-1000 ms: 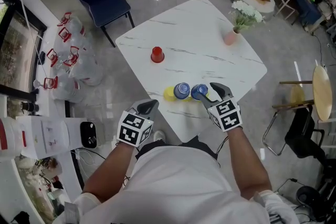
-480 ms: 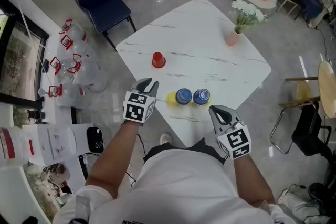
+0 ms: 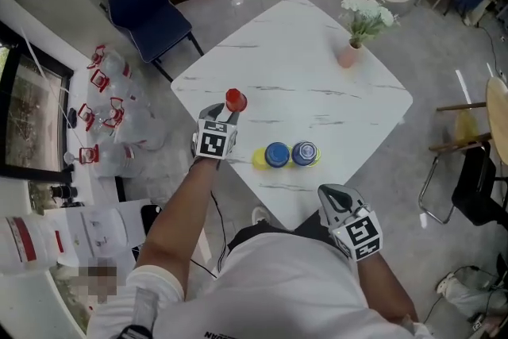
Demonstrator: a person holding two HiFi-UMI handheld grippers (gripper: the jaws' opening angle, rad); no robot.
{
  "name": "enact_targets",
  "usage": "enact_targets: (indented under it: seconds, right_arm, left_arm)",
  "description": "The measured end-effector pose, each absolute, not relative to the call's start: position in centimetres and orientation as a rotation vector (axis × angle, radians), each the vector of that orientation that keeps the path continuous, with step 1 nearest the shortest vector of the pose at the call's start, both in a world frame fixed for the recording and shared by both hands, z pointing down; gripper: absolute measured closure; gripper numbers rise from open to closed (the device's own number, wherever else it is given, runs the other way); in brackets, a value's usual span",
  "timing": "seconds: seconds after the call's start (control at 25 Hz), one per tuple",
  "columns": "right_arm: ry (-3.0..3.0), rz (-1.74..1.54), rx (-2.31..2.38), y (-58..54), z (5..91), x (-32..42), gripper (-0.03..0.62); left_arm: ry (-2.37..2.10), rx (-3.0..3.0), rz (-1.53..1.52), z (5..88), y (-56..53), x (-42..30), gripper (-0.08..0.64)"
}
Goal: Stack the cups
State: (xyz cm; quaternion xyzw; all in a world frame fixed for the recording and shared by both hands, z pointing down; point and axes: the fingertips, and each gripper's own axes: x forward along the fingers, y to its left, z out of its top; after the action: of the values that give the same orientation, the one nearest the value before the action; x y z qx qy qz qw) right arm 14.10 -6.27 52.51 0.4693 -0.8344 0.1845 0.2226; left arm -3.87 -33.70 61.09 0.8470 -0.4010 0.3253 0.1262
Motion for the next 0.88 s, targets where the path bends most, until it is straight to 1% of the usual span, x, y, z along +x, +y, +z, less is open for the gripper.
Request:
enact_targets:
  seconds: [0.08, 0.24, 0.28, 0.44, 0.52, 0.72, 0.88]
  right_arm:
    - [-2.292, 0.531, 1.306, -6.1, 52.8, 14.6, 0.586]
    - [-2.261, 0.550, 1.331, -6.0, 53.1, 15.8, 0.586]
    - [-2.253, 0.555, 1.337, -6.0, 53.2, 16.0, 0.586]
    - [-2.230, 0.578, 1.363, -6.0, 53.4, 16.7, 0.586]
    - [-2.223, 0.581, 1.374, -6.1, 53.5, 16.8, 0.586]
    - [-2.238, 0.576, 1.375, -6.6, 52.9, 16.0, 0.586]
    - [-2.260, 0.571, 1.388, -7.0, 52.1, 14.3, 0.586]
  left_arm:
    - [-1.177, 2.462, 0.964, 62.6, -35.3, -4.0, 0.365]
    - [-1.147, 2.415, 1.031, 65.0, -37.4, -4.0, 0.279]
    - [-1.142, 2.419, 1.030, 65.4, -37.9, -3.8, 0.267]
    - [-1.111, 2.397, 1.040, 66.5, -38.8, -3.2, 0.269]
    - [-1.104, 2.372, 1.056, 66.8, -38.6, -3.1, 0.329]
    - [-1.061, 2.421, 1.043, 64.7, -37.7, -2.6, 0.330]
    - [-1.004, 2.507, 0.939, 59.6, -36.3, -2.2, 0.331]
